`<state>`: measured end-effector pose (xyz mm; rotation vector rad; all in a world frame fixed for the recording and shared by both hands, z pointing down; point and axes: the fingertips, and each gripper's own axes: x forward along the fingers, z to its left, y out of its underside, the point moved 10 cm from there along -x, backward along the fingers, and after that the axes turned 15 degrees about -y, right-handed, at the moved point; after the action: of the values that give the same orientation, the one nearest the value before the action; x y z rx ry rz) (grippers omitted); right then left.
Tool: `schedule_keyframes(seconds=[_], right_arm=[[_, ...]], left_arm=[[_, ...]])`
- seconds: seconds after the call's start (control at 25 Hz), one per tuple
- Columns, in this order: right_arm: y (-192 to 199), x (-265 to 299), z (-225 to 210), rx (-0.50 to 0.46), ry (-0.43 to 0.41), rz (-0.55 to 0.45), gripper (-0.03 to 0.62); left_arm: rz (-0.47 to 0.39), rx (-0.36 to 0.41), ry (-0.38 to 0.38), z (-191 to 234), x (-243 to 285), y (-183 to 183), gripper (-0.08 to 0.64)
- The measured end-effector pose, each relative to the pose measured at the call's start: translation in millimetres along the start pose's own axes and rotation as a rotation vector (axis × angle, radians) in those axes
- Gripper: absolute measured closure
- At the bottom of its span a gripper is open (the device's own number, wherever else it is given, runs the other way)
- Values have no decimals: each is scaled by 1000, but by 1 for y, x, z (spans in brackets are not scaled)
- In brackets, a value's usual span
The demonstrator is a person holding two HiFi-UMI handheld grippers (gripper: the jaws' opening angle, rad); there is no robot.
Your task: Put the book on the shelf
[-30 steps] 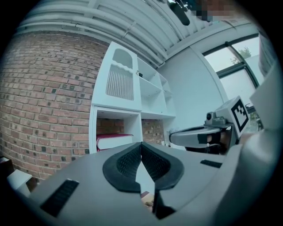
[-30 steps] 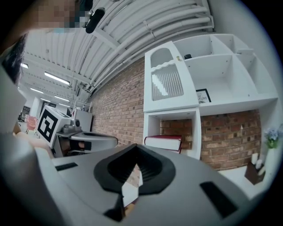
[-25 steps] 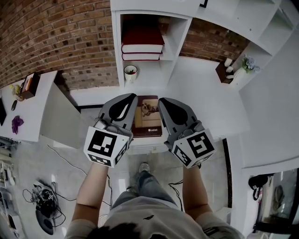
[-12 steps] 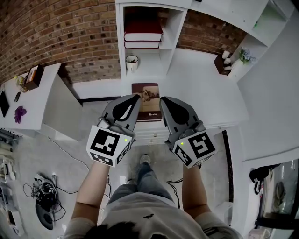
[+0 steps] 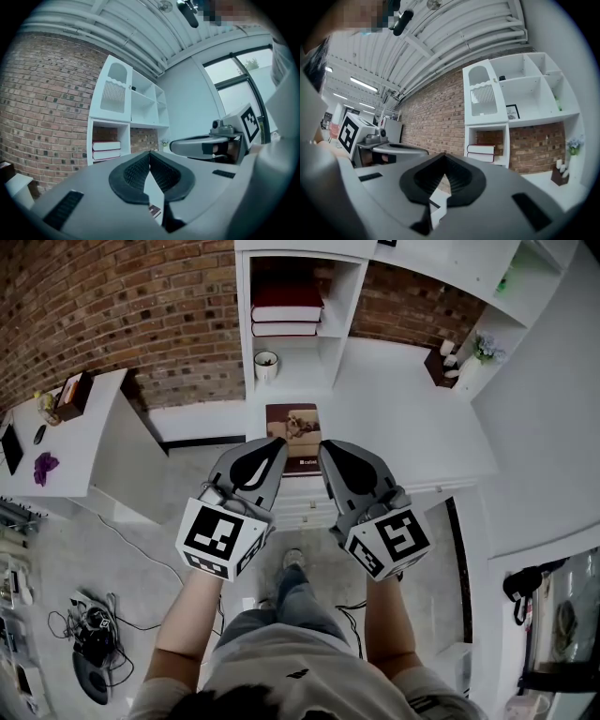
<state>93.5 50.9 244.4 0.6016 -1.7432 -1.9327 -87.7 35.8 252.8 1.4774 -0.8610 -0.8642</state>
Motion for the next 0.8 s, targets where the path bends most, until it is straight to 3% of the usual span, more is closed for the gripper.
schedule_keyframes(seconds=[0.8], right_arm=[[-9, 10, 32, -2, -29, -19, 583]], left_arm=[[-34, -2, 9, 12, -27, -9, 546]])
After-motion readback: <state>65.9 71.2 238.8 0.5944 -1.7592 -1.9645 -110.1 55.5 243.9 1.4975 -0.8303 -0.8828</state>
